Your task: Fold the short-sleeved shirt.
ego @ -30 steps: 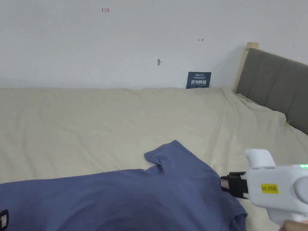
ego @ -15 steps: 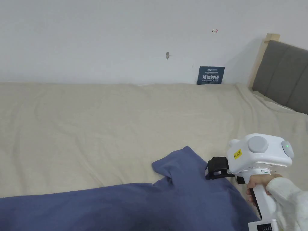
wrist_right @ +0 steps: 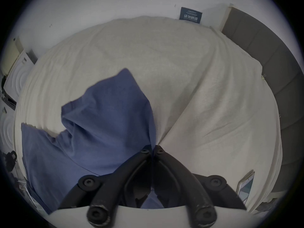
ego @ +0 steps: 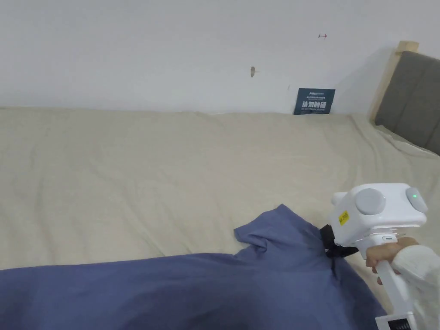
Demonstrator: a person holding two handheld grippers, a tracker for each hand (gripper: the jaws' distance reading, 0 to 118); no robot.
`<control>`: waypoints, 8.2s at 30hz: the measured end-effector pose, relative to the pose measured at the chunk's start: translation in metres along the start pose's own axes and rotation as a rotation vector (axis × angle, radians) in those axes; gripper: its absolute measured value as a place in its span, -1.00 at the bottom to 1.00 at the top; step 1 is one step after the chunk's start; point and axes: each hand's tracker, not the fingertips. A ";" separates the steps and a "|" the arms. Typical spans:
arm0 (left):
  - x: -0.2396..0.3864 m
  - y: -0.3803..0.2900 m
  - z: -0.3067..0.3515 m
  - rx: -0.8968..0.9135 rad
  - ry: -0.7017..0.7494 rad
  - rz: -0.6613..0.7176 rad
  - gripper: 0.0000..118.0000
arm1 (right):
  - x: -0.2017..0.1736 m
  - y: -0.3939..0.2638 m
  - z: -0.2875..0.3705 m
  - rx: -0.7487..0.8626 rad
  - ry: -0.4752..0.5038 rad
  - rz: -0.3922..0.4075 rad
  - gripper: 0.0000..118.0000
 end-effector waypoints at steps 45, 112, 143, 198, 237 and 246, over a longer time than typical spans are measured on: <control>-0.038 0.116 -0.087 -0.078 0.029 -0.018 -0.96 | 0.009 -0.003 0.053 0.104 0.139 -0.002 -1.00; -0.120 -0.165 0.144 -0.072 -0.175 0.316 -1.00 | -0.175 -0.344 0.161 0.253 0.497 0.243 -1.00; -0.144 -0.120 0.004 -0.301 -0.775 0.554 0.06 | -0.229 -0.329 0.120 0.087 0.474 0.322 -1.00; 0.216 -0.051 0.054 -0.435 -0.689 -0.031 0.97 | 0.003 -0.359 0.156 0.313 0.417 -0.141 -1.00; 0.232 -0.098 0.029 -0.513 -0.745 0.029 -0.98 | 0.011 -0.373 0.179 0.330 0.334 -0.155 -1.00; 0.087 -0.083 0.056 -0.353 -0.591 0.174 -0.14 | -0.016 -0.360 0.180 0.340 0.357 -0.118 -1.00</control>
